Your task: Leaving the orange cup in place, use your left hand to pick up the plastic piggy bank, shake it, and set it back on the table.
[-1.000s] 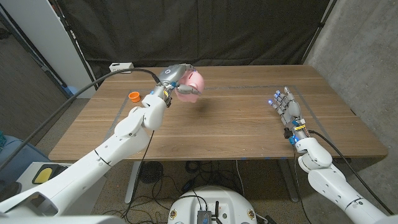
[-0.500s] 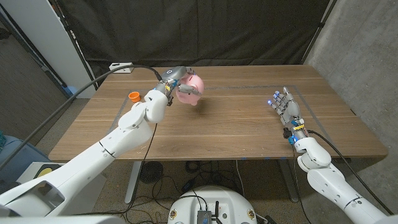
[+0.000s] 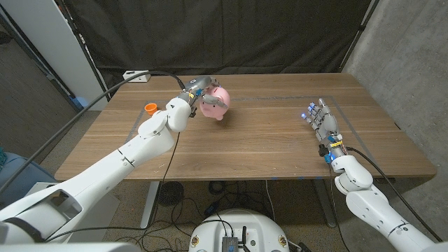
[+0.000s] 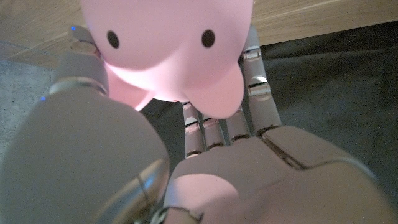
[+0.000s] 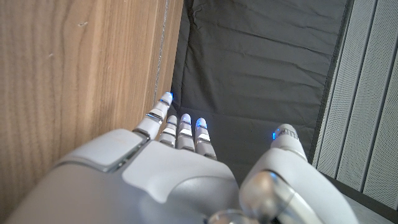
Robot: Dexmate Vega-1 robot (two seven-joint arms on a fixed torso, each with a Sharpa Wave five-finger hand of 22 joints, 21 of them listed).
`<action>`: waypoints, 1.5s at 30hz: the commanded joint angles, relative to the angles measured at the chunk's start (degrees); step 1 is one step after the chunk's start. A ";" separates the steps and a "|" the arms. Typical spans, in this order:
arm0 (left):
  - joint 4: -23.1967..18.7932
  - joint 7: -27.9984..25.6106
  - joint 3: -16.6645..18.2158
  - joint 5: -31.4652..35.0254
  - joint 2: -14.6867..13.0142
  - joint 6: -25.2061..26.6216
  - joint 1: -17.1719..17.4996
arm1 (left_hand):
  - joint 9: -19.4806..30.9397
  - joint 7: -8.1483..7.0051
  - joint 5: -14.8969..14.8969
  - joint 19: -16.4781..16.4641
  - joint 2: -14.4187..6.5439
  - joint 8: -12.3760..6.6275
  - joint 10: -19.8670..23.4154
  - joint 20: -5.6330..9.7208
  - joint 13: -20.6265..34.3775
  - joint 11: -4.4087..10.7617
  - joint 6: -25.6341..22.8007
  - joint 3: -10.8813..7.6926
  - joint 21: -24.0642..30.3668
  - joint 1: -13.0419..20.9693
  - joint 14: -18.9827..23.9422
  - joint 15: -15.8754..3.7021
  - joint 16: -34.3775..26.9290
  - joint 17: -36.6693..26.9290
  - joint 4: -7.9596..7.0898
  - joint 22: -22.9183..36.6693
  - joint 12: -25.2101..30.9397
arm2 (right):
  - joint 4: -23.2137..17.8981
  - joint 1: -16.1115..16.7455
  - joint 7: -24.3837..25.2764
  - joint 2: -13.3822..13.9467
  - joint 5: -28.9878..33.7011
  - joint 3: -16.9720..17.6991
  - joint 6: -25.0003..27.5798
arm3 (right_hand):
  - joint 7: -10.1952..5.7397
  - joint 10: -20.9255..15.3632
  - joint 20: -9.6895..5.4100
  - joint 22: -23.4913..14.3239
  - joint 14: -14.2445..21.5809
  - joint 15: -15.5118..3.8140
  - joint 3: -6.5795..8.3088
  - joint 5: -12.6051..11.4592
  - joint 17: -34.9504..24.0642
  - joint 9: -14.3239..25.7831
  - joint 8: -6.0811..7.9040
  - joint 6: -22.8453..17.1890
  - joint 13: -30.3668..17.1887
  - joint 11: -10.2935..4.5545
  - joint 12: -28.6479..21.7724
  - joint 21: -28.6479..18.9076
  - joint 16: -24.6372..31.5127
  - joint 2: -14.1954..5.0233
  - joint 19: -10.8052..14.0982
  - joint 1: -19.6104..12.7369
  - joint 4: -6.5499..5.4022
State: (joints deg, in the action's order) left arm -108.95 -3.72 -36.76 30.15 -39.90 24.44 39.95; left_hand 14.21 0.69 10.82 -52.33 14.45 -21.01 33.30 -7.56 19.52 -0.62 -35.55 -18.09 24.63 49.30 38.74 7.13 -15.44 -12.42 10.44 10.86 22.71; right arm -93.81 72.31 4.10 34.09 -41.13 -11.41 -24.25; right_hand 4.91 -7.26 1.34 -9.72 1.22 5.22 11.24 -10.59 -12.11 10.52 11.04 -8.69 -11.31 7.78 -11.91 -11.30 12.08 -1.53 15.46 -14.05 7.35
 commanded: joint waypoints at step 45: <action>14.63 -0.28 -8.17 -5.21 3.75 -1.64 -9.33 | 1.19 4.06 0.41 2.33 -22.47 0.64 6.99 4.83 8.00 0.07 -9.03 -9.88 0.66 21.85 9.14 -10.14 0.65 -0.35 -0.88 0.06 -1.20 | 1.42 -1.57 0.10 -0.27 -0.12 -0.48 1.08 | 0.23 -0.74 0.08 -0.19 0.38 0.23 -0.11 0.20 -0.33 0.25 0.12 -0.44 -0.25 -0.01 -0.15 0.11 -0.03 -0.76 0.50 -0.19 0.22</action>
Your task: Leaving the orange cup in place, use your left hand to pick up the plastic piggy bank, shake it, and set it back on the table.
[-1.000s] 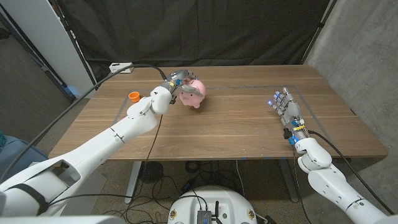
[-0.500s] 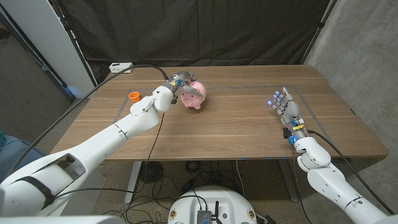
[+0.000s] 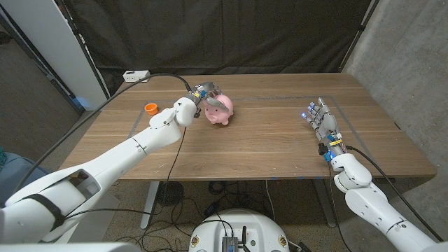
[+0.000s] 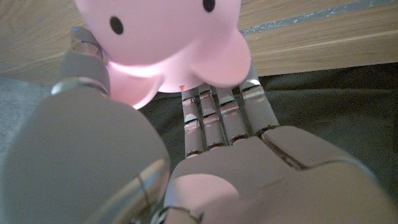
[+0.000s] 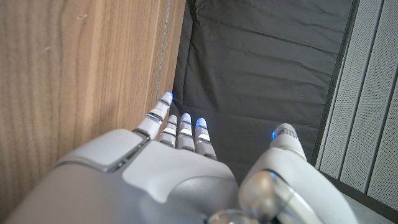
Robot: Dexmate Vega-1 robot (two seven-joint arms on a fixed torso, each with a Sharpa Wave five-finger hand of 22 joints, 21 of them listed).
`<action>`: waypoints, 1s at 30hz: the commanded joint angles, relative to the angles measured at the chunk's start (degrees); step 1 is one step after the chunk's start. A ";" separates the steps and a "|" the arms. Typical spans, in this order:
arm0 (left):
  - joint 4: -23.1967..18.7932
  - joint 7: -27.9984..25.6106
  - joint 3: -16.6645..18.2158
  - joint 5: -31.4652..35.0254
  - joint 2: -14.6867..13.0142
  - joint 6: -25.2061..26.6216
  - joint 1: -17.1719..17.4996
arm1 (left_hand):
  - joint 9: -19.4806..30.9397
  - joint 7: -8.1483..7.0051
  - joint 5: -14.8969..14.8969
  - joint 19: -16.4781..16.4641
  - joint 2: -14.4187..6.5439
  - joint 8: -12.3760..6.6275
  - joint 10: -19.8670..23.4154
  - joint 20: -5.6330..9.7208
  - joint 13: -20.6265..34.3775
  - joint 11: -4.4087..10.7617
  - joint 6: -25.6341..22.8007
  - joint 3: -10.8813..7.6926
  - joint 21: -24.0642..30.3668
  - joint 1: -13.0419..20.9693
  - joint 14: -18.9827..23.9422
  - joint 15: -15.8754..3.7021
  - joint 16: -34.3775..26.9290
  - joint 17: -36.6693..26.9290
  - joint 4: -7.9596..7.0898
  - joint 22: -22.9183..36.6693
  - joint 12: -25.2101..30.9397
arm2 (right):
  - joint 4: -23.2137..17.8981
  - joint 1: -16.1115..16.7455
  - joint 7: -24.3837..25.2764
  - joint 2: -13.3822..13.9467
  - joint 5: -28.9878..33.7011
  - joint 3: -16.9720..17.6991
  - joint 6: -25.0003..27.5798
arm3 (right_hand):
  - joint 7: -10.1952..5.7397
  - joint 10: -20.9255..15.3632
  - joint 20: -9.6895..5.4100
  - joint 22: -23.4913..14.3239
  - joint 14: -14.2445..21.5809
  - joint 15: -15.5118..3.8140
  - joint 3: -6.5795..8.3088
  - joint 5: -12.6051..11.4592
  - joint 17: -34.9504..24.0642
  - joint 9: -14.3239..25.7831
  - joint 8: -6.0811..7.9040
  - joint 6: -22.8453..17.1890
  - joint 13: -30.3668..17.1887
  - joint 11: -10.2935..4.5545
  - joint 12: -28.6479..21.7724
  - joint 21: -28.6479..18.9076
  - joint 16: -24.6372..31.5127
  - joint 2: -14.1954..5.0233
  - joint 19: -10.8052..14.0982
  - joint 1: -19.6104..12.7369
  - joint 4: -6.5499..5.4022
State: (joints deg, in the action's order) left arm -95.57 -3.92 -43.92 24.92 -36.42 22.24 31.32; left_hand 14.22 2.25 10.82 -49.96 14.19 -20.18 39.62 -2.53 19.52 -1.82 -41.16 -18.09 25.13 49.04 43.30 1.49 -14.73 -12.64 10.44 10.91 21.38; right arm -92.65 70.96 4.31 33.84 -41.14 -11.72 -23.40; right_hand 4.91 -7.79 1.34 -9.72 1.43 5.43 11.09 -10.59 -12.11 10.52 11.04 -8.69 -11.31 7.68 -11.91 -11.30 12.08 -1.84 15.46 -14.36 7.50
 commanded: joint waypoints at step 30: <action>0.13 3.82 -4.09 3.33 -0.44 3.10 -2.61 | 1.22 2.28 0.34 10.23 -22.07 3.70 -5.19 -5.47 8.13 1.28 2.60 -8.51 -3.79 18.28 -5.41 -0.88 3.50 0.17 -2.30 -0.45 -3.89 | -0.04 0.54 -0.28 0.18 -0.48 0.15 -0.02 | 0.15 -0.30 0.26 -0.19 0.30 0.19 0.02 0.21 -0.31 0.25 0.10 -0.44 -0.25 0.08 -0.15 0.12 -0.02 -0.51 0.54 -0.08 0.16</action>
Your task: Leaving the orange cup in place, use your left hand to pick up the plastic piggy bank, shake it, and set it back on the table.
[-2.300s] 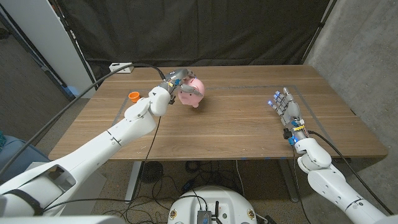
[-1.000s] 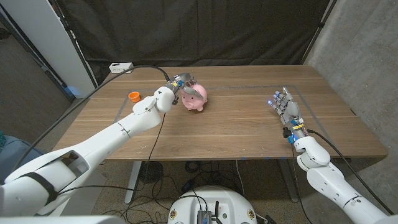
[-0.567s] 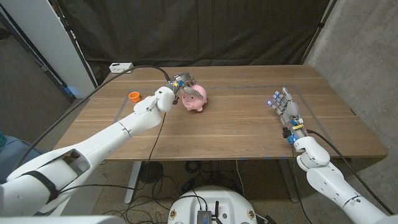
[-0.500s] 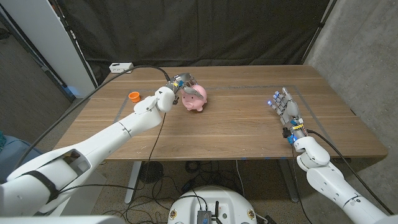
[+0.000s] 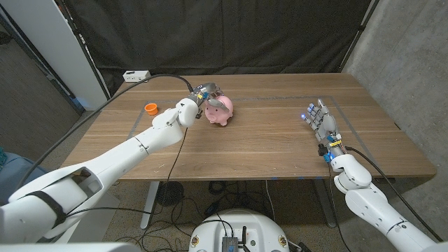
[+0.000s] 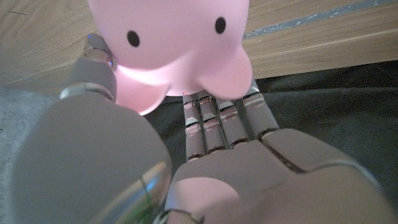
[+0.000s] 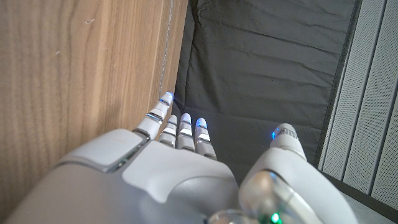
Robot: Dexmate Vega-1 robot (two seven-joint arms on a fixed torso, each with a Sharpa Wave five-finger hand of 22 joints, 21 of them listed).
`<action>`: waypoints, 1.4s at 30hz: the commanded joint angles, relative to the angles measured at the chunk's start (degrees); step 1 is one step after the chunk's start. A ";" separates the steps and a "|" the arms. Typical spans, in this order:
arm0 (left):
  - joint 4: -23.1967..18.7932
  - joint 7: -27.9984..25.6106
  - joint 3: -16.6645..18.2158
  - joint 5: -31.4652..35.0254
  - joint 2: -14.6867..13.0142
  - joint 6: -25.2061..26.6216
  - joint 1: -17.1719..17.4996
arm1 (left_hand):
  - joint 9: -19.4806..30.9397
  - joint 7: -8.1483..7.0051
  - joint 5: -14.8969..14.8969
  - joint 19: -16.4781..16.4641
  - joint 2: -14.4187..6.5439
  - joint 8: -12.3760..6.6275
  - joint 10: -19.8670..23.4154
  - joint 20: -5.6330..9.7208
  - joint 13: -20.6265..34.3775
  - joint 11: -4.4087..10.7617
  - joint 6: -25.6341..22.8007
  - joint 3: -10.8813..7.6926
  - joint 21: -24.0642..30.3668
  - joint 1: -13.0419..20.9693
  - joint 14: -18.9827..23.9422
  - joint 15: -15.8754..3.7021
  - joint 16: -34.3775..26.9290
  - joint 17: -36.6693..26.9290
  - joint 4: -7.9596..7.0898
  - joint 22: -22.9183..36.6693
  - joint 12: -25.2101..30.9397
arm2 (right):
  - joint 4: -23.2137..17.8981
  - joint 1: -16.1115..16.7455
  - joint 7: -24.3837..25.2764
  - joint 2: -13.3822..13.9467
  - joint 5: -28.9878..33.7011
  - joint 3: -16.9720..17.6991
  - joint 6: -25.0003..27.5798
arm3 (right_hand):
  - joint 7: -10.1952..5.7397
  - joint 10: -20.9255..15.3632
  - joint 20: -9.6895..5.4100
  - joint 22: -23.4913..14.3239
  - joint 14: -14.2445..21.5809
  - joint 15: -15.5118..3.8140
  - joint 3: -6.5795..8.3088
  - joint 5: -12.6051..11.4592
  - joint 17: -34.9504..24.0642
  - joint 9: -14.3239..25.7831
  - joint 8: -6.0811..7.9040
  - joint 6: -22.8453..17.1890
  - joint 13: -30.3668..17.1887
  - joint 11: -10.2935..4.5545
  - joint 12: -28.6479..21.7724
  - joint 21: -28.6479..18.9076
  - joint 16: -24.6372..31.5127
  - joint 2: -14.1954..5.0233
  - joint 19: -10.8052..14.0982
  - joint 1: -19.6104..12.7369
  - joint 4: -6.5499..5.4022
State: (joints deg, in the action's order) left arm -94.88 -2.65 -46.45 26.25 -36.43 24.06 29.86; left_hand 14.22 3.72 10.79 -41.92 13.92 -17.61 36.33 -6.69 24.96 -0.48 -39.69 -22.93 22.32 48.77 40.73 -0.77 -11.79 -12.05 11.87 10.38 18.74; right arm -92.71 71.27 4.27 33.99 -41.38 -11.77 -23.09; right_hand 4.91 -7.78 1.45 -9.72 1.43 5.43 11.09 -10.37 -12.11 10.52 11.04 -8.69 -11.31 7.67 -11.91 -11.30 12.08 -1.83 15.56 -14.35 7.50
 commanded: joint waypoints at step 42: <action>-3.25 8.31 -1.25 4.84 -3.41 -2.10 -1.22 | -2.31 -1.82 -0.70 25.12 -16.85 7.18 -25.14 -5.80 -0.63 -1.48 24.67 8.79 -11.94 -10.16 -29.85 6.58 1.83 1.00 -12.10 0.37 -7.74 | 1.24 -0.88 -0.61 -0.58 -0.17 -0.54 -0.29 | 0.17 -0.56 0.16 -0.19 0.47 0.29 0.12 0.02 -0.27 0.25 0.16 -0.64 -0.25 0.21 -0.19 0.04 0.00 -0.72 0.75 -0.47 0.28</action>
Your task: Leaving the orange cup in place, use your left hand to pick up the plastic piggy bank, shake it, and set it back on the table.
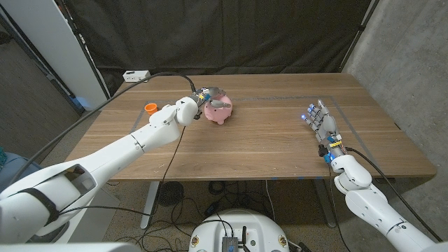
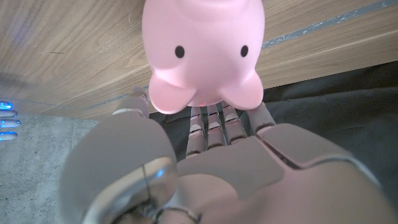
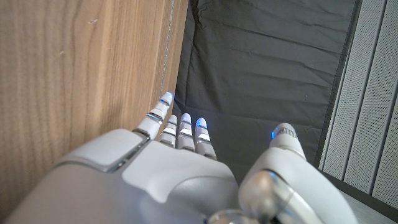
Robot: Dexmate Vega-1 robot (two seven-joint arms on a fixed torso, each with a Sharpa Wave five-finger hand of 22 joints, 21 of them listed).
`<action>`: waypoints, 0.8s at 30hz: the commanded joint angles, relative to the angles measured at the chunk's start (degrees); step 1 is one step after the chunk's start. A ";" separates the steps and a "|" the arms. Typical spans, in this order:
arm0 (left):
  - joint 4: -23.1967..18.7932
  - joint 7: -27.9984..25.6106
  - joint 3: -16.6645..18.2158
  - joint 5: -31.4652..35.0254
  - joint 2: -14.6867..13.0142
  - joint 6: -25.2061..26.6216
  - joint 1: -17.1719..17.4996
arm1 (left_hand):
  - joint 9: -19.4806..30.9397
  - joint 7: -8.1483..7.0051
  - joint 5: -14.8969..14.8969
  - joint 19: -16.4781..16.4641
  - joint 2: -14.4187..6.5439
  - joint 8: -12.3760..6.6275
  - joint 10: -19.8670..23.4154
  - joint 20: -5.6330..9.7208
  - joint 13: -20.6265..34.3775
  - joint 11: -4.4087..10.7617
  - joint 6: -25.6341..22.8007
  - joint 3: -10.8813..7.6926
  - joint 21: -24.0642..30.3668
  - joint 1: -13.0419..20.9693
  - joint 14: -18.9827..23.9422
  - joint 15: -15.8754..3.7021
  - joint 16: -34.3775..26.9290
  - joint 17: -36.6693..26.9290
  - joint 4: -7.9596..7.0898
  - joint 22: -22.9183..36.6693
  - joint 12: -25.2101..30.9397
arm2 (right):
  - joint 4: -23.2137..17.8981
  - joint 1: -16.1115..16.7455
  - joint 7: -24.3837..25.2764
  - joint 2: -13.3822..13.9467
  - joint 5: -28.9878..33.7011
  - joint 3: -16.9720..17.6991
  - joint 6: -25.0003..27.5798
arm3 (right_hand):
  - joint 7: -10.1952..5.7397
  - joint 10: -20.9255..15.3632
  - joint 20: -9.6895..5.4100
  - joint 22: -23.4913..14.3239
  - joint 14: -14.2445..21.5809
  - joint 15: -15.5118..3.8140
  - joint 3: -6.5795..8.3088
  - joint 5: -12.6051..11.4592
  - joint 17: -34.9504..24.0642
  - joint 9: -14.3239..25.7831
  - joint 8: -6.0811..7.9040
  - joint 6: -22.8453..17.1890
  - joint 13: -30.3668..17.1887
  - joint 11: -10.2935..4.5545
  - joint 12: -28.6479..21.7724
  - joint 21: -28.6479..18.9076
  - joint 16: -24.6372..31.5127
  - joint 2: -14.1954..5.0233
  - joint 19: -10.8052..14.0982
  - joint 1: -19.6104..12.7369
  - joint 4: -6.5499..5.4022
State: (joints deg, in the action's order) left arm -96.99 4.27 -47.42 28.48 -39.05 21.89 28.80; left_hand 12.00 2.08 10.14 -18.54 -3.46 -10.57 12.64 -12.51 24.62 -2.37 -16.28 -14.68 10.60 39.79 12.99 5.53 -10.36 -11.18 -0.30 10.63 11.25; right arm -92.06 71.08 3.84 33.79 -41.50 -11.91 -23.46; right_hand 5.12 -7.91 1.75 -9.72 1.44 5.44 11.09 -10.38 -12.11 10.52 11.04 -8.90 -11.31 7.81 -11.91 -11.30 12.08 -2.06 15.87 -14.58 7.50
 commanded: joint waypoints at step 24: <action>-2.81 -5.02 8.06 -7.85 -2.37 -8.45 6.99 | -1.17 1.92 0.22 10.61 3.23 0.38 -9.38 0.15 -4.20 -2.39 14.64 6.74 0.15 -15.76 -9.86 0.62 -0.31 0.16 -4.64 0.08 0.19 | 0.62 -1.09 0.16 -0.57 0.62 -0.45 -0.73 | -0.02 -0.69 -0.68 -0.19 0.87 -0.70 0.17 0.05 -0.23 0.25 0.23 -0.67 -0.23 -0.41 -0.22 -0.17 0.11 -0.59 1.16 -0.54 0.38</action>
State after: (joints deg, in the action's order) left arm -99.37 3.23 -43.49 26.69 -40.74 18.37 32.04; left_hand 10.83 3.51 10.14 -8.68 -0.77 -9.99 3.43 -12.28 20.66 -4.23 -2.59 -8.76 10.38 25.60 3.61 5.96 -10.41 -10.92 -4.36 10.64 10.98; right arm -91.17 70.00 3.64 33.24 -41.28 -12.51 -23.66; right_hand 4.90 -8.30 1.30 -9.72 2.15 5.32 11.09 -10.38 -12.11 10.52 11.04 -9.11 -11.31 7.57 -11.91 -11.30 12.08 -2.36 16.31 -14.88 7.50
